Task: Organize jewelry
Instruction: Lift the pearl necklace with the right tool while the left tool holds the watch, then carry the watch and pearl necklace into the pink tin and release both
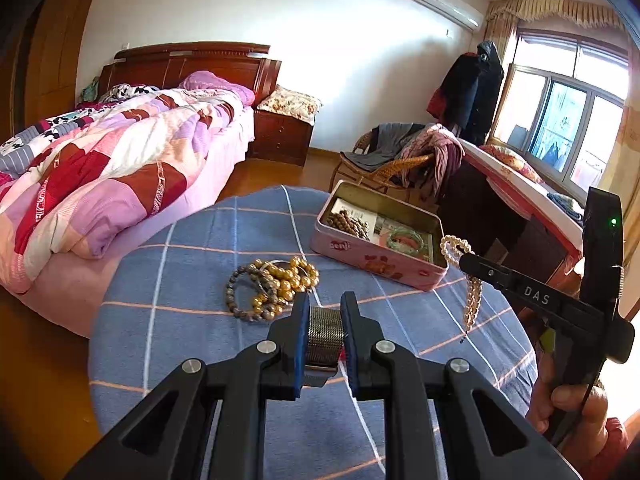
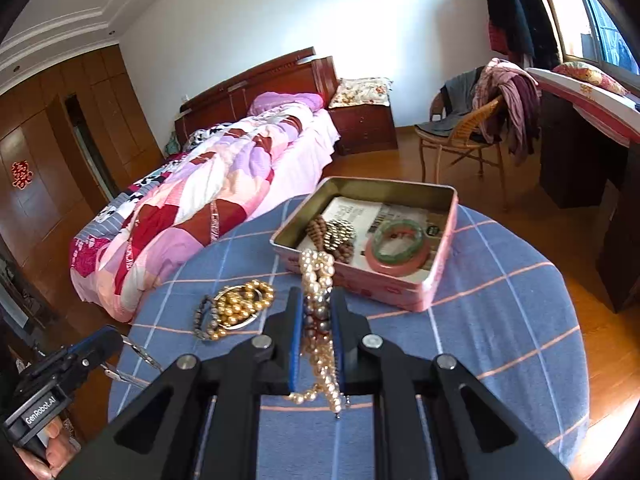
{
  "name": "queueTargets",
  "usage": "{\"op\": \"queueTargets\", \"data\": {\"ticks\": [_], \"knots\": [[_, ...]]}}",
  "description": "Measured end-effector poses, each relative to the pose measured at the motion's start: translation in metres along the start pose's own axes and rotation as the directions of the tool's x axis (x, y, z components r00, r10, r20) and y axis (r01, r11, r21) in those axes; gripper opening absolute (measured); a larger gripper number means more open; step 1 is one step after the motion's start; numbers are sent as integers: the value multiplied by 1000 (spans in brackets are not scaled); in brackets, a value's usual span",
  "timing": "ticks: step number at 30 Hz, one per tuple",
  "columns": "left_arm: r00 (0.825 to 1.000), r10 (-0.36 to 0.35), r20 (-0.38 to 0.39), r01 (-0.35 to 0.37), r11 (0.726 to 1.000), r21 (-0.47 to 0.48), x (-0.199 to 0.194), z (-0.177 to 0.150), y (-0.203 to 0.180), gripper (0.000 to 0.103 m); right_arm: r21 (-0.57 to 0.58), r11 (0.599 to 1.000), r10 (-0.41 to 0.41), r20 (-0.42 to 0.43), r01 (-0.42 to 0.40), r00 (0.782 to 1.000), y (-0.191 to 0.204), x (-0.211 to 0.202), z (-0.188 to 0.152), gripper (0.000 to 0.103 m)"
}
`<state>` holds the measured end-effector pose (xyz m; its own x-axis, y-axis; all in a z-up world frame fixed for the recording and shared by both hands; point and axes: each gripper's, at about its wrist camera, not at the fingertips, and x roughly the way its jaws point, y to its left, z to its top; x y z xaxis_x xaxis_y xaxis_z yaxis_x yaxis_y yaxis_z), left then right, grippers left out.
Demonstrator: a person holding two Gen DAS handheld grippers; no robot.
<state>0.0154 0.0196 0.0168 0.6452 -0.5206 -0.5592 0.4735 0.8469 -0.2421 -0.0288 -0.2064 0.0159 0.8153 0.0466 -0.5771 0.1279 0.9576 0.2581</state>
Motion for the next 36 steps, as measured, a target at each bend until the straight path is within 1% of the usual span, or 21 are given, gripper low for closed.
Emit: {"op": "queueTargets", "data": {"ticks": [4,8,13,18,21,24,27,30,32,34,36], "knots": [[999,-23,-31,23,1000,14,14,-2,-11,15,21,1000,-12,-21,13,1000,-11,4,-4,16],[998,-47,-30,48,998,38,24,5,-24,15,9,1000,-25,8,25,1000,-14,-2,4,16],[996,-88,24,86,994,71,34,34,-43,15,10,1000,-15,69,14,997,-20,-8,29,16],[990,-117,76,110,990,84,55,71,-61,15,33,999,9,115,-13,993,-32,-3,58,16],[987,-127,98,119,990,79,76,92,-70,15,54,999,0,151,-8,989,-39,4,74,16],[986,-126,113,118,990,70,96,104,-77,16,70,998,-21,163,9,986,-46,17,85,16],[987,-120,108,115,992,47,117,108,-77,16,92,995,-56,154,42,986,-56,38,87,16],[993,-96,62,94,995,30,149,107,-78,16,88,992,-102,127,91,987,-63,61,84,16],[996,-78,37,76,996,38,165,104,-81,16,91,990,-119,101,110,988,-68,76,81,16],[999,-44,3,44,997,57,181,100,-84,16,77,986,-151,85,144,985,-70,89,78,16],[1000,-19,-23,20,997,78,193,96,-87,16,72,984,-165,69,160,984,-74,97,76,16]]}}
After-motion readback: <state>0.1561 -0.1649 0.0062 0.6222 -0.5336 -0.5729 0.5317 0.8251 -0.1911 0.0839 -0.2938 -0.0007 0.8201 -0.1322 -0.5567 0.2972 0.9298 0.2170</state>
